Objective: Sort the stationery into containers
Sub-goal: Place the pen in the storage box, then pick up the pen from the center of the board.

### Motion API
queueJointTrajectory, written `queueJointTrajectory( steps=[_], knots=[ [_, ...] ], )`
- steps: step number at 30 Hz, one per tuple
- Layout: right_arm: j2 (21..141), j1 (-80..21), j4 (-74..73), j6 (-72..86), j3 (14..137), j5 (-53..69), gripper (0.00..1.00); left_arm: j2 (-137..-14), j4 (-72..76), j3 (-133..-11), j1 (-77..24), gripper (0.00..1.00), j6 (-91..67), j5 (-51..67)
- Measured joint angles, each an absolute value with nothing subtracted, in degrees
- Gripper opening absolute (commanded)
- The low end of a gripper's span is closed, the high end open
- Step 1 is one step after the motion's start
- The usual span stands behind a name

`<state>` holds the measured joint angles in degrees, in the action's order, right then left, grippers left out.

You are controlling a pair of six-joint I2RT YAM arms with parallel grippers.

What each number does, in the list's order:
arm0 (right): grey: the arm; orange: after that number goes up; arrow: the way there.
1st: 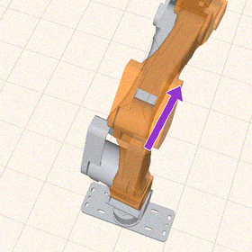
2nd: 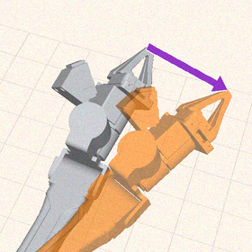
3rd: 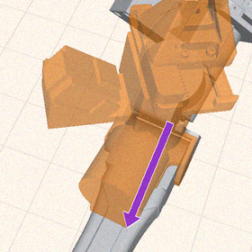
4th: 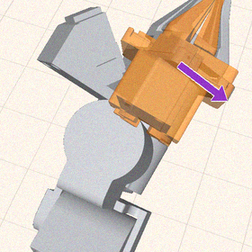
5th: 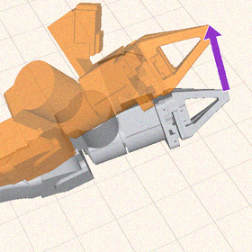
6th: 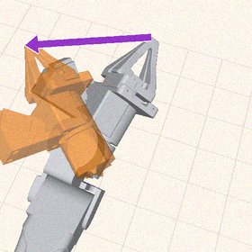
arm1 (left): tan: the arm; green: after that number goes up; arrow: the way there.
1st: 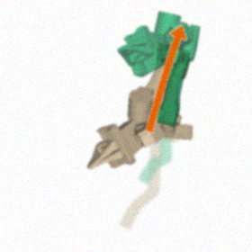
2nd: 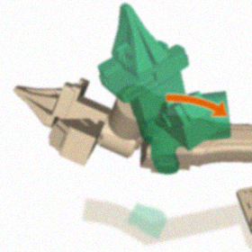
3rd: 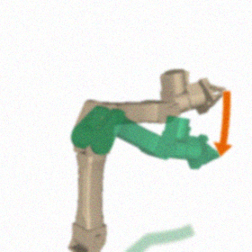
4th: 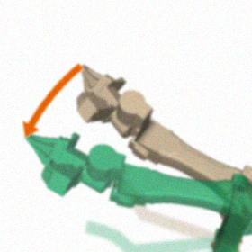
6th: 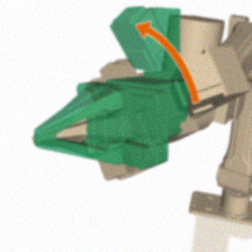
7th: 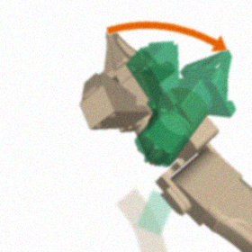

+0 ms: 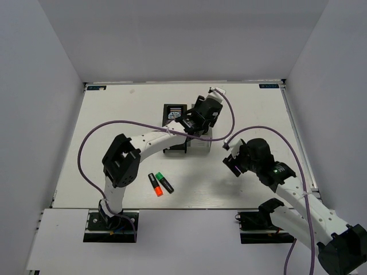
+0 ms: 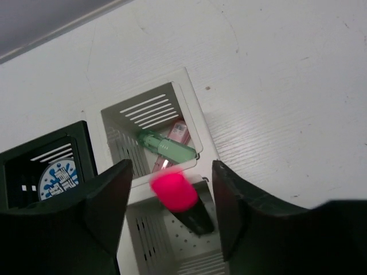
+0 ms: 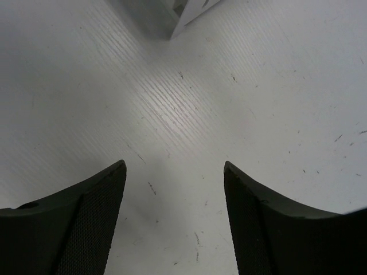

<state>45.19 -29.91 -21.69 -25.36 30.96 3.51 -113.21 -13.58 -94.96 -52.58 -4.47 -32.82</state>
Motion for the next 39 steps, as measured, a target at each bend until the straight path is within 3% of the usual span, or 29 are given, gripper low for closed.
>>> queueJointTrajectory(
  steps=[1,3,5,6,7,8,9,10,11,12,13,14,15,16,18,19,20,21,25,31,39],
  knots=[
    [45.17,-29.78,-21.71,-25.36,30.96,3.81,0.67,-113.21,-13.58,-94.89,-52.58,0.79,-4.89,-33.01],
    [45.06,-29.56,-21.91,-25.41,30.96,4.49,0.6,-113.21,-13.43,-94.87,-52.58,0.84,-5.45,-33.43],
    [44.93,-29.3,-22.31,-25.65,30.96,5.21,0.16,-113.19,-13.52,-94.87,-52.56,0.89,-5.96,-33.69],
    [44.91,-29.23,-22.46,-25.69,30.96,5.78,0.0,-113.14,-13.56,-94.87,-52.53,0.89,-6.2,-33.69],
    [44.93,-29.21,-22.61,-25.5,30.96,6.31,0.0,-113.06,-13.72,-94.87,-52.51,0.83,-6.46,-33.69],
    [44.93,-29.21,-22.79,-25.06,30.98,6.85,0.0,-112.92,-14.02,-94.87,-52.49,0.46,-6.94,-33.71],
    [44.93,-29.21,-23.09,-24.82,31.05,7.88,0.0,-112.53,-14.5,-94.85,-52.49,0.18,-7.81,-33.67],
    [44.99,-29.19,-23.59,-24.82,31.2,8.8,0.0,-111.87,-15.0,-94.48,-52.47,0.0,-8.21,-33.71],
    [45.12,-29.15,-24.62,-24.99,31.51,10.59,0.12,-110.72,-15.53,-93.58,-52.47,0.0,-8.97,-33.69],
    [45.82,-29.17,-25.69,-24.95,32.53,12.29,0.33,-108.51,-16.29,-91.98,-52.47,0.0,-10.17,-33.67],
    [46.92,-29.19,-27.09,-24.84,34.04,15.33,0.46,-105.56,-17.5,-89.52,-52.47,0.0,-11.29,-33.54],
    [49.04,-29.23,-28.77,-24.99,36.01,18.79,0.49,-101.62,-19.0,-86.67,-52.45,0.02,-12.67,-33.45],
    [51.57,-29.54,-30.55,-24.97,38.81,22.31,0.49,-97.36,-20.84,-84.14,-52.45,0.34,-14.02,-33.47],
    [54.26,-30.04,-32.12,-24.75,42.17,25.69,0.42,-91.64,-21.82,-80.42,-52.14,0.55,-16.21,-33.15],
    [62.22,-32.25,-34.15,-22.92,50.17,31.24,0.25,-78.43,-26.98,-73.34,-51.13,0.81,-20.84,-32.36],
    [65.67,-33.78,-34.26,-22.28,53.54,32.36,0.25,-71.4,-30.48,-70.35,-49.76,0.85,-23.2,-32.05],
    [69.1,-35.66,-34.22,-21.15,56.47,32.29,0.27,-65.32,-33.08,-68.23,-47.86,0.88,-25.17,-31.81],
    [72.58,-38.2,-34.35,-19.77,59.55,31.42,0.35,-58.78,-35.88,-65.95,-45.34,0.91,-27.22,-31.55],
    [86.21,-50.26,-34.37,-14.92,68.58,22.39,0.37,-40.36,-47.53,-58.15,-38.13,0.97,-31.66,-32.1],
    [101.91,-63.88,-35.99,-4.47,79.37,6.94,0.54,-29.52,-60.77,-45.28,-36.42,1.0,-33.98,-32.42],
    [111.37,-69.56,-33.56,5.67,86.11,-5.8,0.54,-18.81,-64.88,-37.69,-36.42,1.0,-36.56,-37.67]
  ],
)
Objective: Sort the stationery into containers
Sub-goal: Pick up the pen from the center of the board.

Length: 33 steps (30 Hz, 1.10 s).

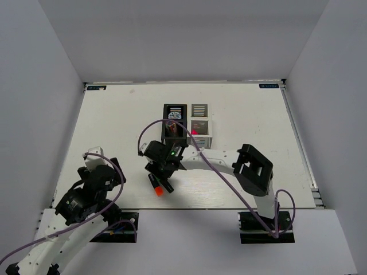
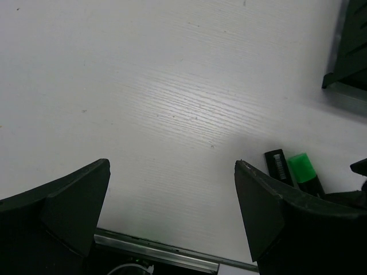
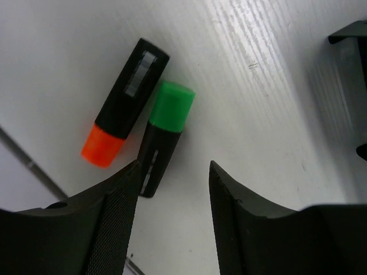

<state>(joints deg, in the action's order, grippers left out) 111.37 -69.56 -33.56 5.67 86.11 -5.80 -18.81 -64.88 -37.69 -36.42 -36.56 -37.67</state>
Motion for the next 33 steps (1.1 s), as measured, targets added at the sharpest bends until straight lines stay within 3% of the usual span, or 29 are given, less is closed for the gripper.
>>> queueJointTrajectory(
  steps=[20,24,25,29,33],
  knots=[
    [120.66,-69.12,-30.68,11.88,89.36,-7.4,0.56,-13.43,-65.49,-36.03,-36.42,1.0,-37.65,-40.56],
    [121.19,-69.06,-30.13,12.1,89.89,-7.35,0.32,-13.32,-65.52,-36.01,-36.45,1.0,-37.98,-40.56],
    [121.23,-69.01,-29.93,12.14,89.91,-7.29,0.2,-13.26,-65.49,-36.01,-36.45,1.0,-38.02,-40.56],
    [121.16,-68.97,-29.15,11.97,89.56,-6.92,0.0,-12.4,-65.52,-35.99,-36.47,1.0,-38.28,-40.56],
    [119.96,-68.97,-28.49,9.82,88.05,-7.01,0.0,-11.64,-65.52,-35.94,-36.49,1.0,-38.46,-40.56]
  ],
)
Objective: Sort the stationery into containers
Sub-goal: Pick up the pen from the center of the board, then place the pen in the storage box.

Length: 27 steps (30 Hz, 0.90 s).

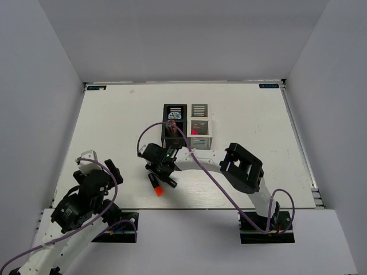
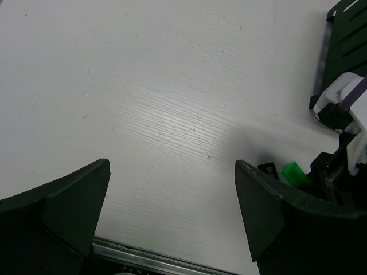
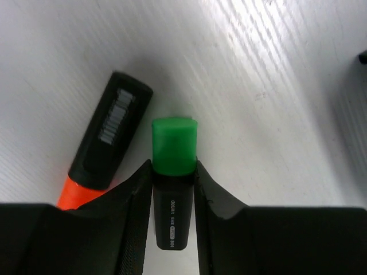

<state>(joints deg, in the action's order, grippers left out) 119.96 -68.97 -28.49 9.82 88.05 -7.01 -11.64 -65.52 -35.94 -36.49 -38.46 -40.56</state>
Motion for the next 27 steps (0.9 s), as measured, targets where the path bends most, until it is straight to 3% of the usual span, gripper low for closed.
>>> queueJointTrajectory(
  steps=[4,8,16,21,27],
  knots=[
    [116.05,-68.97,-30.15,3.75,85.49,-8.05,0.0,-11.29,-65.49,-35.92,-36.49,1.0,-38.48,-40.53],
    [104.2,-68.86,-28.14,-4.29,82.19,-13.04,0.0,-11.29,-65.14,-35.59,-36.49,1.0,-38.44,-40.36],
    [80.12,-64.38,-9.26,-16.99,71.59,-27.9,0.0,-11.53,-64.25,-35.18,-36.49,1.0,-37.98,-39.31],
    [77.21,-57.69,5.1,-21.45,62.85,-33.98,0.0,-13.37,-63.72,-35.11,-36.49,1.0,-37.34,-38.28],
    [78.06,-50.02,16.8,-22.28,55.16,-32.73,0.0,-16.75,-62.59,-34.94,-36.49,1.0,-36.25,-36.58]
  ],
)
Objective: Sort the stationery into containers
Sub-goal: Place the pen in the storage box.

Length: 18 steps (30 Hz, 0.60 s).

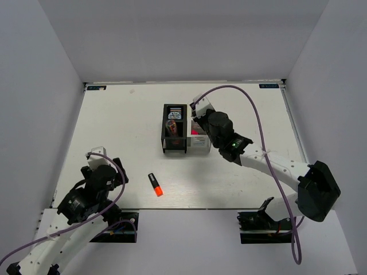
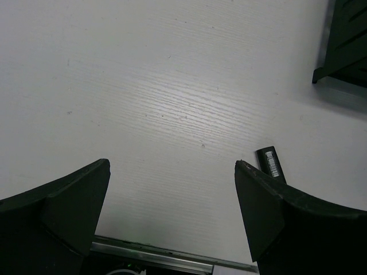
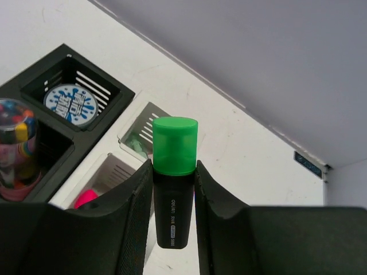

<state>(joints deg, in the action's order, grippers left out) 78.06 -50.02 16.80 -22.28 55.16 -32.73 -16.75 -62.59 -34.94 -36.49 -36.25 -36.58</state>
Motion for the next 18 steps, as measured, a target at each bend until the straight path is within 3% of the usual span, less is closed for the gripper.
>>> queueJointTrajectory(
  steps=[18],
  knots=[
    [84.84,-40.1,16.49,-4.99,56.16,-11.42,0.0,-18.55,-61.21,-34.41,-36.49,1.0,-34.72,-34.35]
  ],
)
